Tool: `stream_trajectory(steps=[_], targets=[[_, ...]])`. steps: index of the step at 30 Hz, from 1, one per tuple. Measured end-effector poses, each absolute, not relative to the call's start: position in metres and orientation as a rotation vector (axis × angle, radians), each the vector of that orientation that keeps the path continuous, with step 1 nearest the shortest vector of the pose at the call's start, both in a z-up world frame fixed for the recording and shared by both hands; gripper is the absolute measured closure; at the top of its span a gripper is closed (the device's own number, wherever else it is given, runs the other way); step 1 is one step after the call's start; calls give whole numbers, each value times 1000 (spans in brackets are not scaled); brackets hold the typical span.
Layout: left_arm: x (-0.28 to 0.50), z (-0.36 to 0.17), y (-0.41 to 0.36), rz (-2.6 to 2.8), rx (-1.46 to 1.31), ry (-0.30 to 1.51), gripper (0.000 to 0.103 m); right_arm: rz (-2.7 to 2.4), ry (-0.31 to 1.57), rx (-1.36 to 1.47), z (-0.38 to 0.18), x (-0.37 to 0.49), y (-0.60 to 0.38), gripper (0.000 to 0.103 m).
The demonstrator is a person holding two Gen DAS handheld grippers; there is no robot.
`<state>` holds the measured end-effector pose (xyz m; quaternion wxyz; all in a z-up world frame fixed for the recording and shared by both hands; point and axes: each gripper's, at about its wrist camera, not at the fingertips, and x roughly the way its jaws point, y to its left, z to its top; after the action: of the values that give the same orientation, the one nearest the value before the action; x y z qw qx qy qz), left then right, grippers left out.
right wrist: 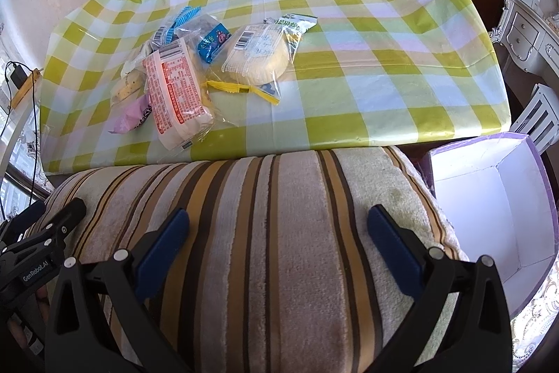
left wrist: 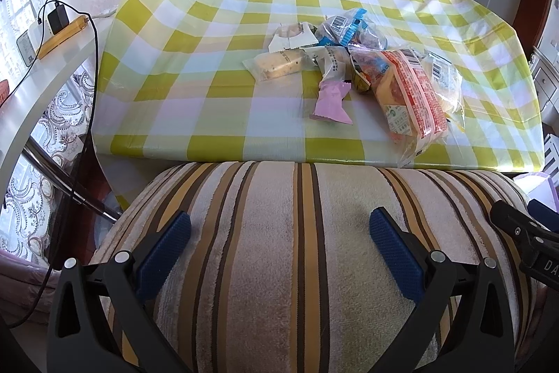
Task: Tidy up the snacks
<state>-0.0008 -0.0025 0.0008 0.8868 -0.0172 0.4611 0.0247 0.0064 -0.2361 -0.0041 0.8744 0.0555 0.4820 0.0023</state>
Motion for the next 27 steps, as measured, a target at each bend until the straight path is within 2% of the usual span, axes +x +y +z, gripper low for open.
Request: stream_trajectory(steps=[27], targets=[[0,0,-3,49,-41,959,4,-4,1005,91,-5,8,-234,1]])
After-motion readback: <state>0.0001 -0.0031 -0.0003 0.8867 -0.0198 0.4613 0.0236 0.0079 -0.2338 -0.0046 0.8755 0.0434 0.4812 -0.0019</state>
